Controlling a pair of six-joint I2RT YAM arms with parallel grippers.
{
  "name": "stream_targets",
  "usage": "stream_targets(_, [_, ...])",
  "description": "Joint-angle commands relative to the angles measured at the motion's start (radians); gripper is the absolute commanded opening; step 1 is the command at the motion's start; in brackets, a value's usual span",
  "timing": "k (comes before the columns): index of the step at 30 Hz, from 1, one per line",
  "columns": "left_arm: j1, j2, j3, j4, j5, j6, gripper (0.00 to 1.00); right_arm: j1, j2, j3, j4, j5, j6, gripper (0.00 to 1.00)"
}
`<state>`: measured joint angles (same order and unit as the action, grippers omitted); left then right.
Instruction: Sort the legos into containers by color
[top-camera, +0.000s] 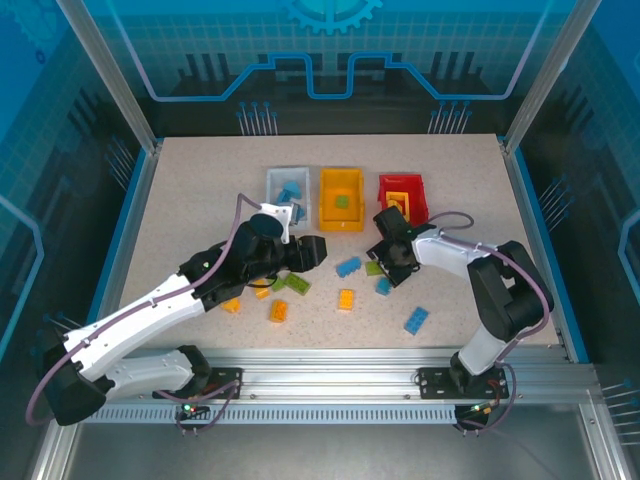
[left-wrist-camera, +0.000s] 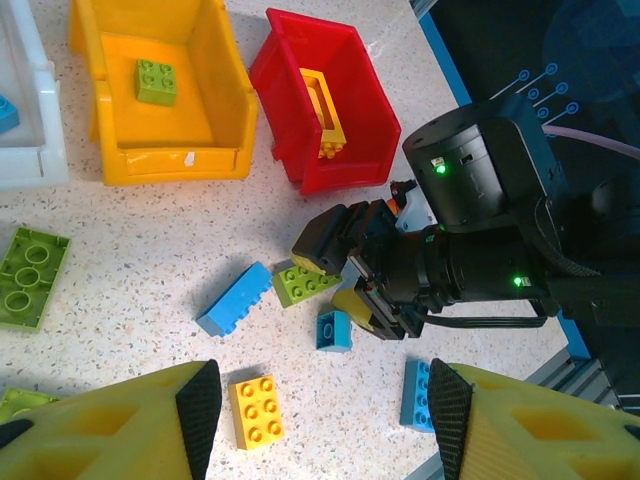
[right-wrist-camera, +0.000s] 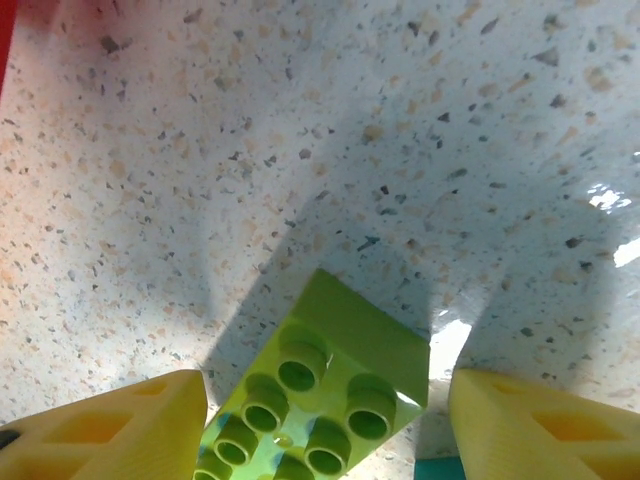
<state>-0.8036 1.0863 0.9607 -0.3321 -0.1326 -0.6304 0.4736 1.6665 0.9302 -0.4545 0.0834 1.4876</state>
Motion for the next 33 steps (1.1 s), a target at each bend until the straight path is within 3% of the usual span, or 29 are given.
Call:
stream_targets(1, [-0.008,-0.023,-0.011,0.009,0.017,-0.013,0.6,0.016,0.037,0.024,-0.019,0.001,0.058,0.67])
stream_targets(6, [-0.008,-0.024,-0.01,0.007,0.024,-0.005,0.6,0.017,0.07,0.06,-0.035,-0.009,0.072,0.65])
stream_targets(15, [-0.008,-0.037,-0.017,0.004,0.024,-0.005,0.6,0.026,0.045,0.035,-0.045,0.05,0.077,0.35])
stream_targets(19, [-0.008,-0.03,-0.022,0.004,0.023,-0.006,0.6,0.041,-0.004,0.054,-0.072,0.126,0.011,0.31])
stream_targets(27, [-0.006,0.016,0.029,-0.03,0.055,-0.012,0.61,0.108,-0.056,0.195,0.015,0.259,-0.413,0.3])
stream_targets(33, [0.003,0.027,0.038,-0.044,0.042,-0.025,0.61,0.126,0.082,0.421,0.046,0.198,-0.747,0.31])
